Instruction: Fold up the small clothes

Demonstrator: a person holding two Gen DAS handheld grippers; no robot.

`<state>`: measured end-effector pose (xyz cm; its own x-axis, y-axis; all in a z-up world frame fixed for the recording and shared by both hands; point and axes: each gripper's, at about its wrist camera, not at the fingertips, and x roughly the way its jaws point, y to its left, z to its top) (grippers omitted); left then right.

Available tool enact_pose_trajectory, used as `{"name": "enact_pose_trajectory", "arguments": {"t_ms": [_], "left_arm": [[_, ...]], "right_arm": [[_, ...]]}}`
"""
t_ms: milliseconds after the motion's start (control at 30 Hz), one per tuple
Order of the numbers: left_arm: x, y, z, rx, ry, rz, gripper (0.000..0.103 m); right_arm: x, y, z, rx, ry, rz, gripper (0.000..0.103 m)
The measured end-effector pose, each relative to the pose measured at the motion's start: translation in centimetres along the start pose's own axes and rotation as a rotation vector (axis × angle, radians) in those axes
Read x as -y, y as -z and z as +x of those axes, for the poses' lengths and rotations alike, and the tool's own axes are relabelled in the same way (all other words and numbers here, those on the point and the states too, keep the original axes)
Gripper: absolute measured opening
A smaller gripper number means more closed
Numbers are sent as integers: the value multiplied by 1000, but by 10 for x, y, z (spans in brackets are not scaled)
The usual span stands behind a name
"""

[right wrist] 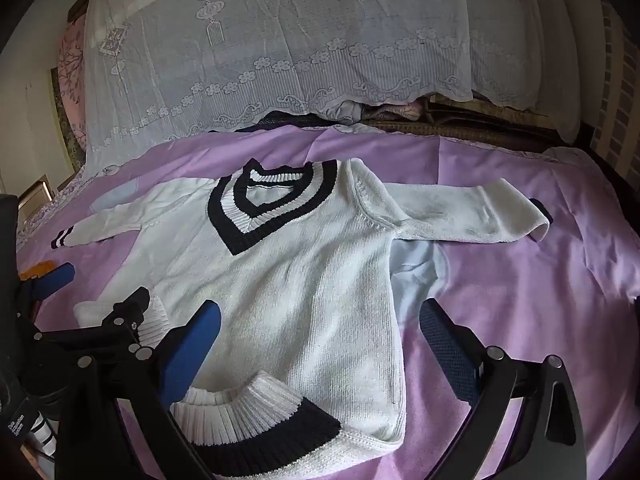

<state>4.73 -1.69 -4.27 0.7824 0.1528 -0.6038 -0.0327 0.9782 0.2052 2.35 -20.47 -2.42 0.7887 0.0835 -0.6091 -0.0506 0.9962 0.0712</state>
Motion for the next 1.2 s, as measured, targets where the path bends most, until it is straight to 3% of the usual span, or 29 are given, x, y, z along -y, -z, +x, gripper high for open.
{"name": "enact_pose_trajectory", "arguments": {"t_ms": [1200], "left_arm": [[0,1,5,-23,12,-9,99]], "right_arm": [[5,3,6,1,-38,52,100]]}}
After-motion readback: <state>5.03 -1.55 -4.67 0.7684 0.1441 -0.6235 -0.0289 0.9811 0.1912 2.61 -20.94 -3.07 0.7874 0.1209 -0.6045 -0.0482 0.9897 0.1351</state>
